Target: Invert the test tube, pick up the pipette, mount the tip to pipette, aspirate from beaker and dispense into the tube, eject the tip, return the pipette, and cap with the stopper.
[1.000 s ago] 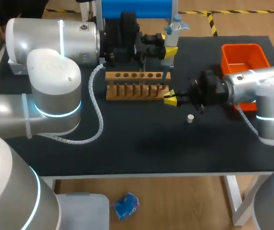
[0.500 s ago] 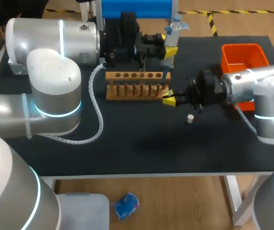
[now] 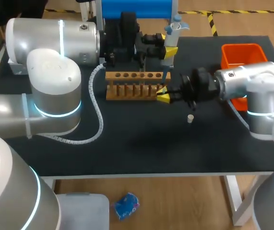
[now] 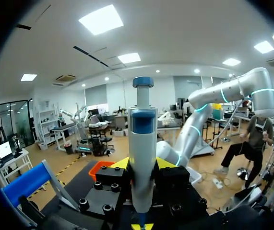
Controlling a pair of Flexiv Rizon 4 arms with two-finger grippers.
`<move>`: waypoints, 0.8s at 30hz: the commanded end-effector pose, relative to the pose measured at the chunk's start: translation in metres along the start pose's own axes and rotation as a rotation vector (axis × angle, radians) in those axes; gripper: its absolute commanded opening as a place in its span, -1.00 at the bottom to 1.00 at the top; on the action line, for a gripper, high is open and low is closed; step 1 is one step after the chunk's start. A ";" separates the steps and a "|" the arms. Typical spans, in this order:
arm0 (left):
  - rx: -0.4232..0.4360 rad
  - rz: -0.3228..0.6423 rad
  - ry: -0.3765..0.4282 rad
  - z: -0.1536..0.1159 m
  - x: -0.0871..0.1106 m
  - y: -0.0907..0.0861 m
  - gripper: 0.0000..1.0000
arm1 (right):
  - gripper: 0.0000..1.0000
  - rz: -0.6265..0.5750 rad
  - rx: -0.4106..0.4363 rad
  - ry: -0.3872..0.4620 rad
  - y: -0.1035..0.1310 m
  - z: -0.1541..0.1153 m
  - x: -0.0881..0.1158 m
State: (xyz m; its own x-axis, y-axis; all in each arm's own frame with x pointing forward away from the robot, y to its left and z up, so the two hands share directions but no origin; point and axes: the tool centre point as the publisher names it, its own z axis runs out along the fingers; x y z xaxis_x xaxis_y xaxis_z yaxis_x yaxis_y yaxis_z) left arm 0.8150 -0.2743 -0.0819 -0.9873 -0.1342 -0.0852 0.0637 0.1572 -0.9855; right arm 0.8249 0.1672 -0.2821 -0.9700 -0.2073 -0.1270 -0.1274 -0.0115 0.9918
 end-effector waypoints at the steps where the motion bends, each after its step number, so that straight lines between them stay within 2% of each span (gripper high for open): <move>1: 0.005 0.002 0.000 -0.001 0.000 0.001 -1.00 | -1.00 -0.008 -0.004 0.011 0.001 0.003 -0.009; 24: 0.005 0.002 0.000 -0.001 0.000 0.001 -1.00 | -1.00 -0.069 0.001 0.024 0.019 0.004 -0.007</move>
State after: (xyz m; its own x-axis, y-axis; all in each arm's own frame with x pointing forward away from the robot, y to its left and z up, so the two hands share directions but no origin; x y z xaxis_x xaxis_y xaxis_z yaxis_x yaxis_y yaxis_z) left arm 0.8150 -0.2743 -0.0819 -0.9873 -0.1342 -0.0852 0.0637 0.1572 -0.9855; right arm 0.8302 0.1745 -0.2649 -0.9533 -0.2324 -0.1928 -0.1913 -0.0292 0.9811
